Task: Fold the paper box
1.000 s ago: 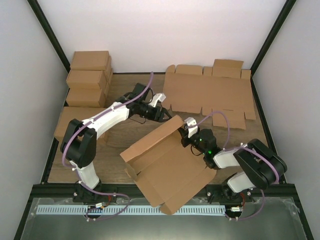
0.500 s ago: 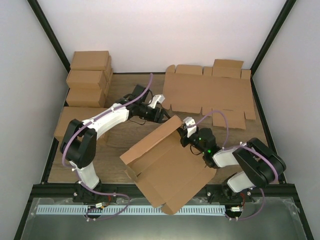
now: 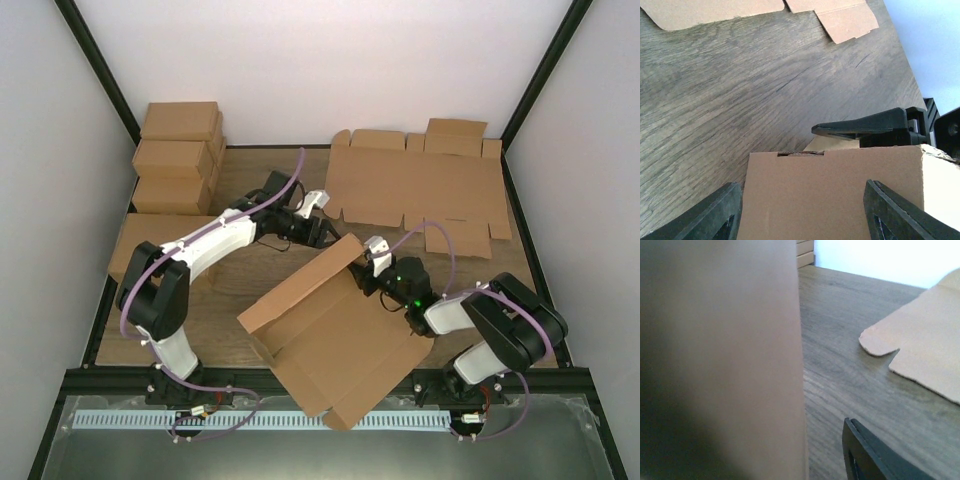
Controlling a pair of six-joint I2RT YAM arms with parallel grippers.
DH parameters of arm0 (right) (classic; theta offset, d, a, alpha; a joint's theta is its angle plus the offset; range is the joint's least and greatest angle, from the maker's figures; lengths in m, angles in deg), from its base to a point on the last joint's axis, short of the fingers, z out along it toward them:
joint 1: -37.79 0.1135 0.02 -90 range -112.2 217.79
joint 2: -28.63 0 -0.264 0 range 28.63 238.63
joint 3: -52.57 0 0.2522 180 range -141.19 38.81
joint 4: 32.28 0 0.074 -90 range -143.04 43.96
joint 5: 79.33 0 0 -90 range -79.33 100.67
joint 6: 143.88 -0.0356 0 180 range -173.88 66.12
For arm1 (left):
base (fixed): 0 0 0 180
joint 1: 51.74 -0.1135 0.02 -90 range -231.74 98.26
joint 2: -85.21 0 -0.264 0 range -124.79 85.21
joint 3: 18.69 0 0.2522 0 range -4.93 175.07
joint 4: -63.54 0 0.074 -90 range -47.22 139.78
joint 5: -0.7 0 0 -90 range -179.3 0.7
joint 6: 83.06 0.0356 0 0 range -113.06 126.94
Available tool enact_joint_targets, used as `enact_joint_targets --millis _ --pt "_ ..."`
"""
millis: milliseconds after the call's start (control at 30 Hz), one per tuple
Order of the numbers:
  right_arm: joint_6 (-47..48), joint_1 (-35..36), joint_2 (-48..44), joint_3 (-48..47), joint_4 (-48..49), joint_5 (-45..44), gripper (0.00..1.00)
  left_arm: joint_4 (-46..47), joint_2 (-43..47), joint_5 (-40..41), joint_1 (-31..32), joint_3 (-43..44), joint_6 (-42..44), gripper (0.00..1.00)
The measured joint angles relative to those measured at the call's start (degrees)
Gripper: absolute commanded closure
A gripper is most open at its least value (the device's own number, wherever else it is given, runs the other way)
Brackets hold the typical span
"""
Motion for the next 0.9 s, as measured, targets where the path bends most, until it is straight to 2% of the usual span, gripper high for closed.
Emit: enact_joint_targets --millis 67,300,633,767,867,900 --pt "0.0 0.0 0.0 0.4 0.4 0.1 0.42 0.0 0.2 0.0 0.0 -0.2 0.0 0.31" --pt "-0.2 0.1 0.0 1.8 1.4 -0.3 0.38 -0.1 0.5 0.0 0.0 -0.2 0.0 0.31" --pt "-1.9 0.1 3.9 2.0 6.5 -1.0 0.39 0.3 0.5 0.3 0.0 -0.3 -0.1 0.31" --pt "-2.7 0.1 5.6 2.1 9.0 -1.7 0.47 0.7 0.5 0.3 0.0 -0.5 -0.1 0.31" --pt "-2.6 0.1 5.9 2.1 9.3 -2.5 0.61 0.8 0.5 0.3 0.0 -0.7 -0.1 0.31" --pt "-2.7 0.1 5.9 2.1 9.3 -2.8 0.69 0.8 0.5 0.3 0.0 -0.8 -0.1 0.31"
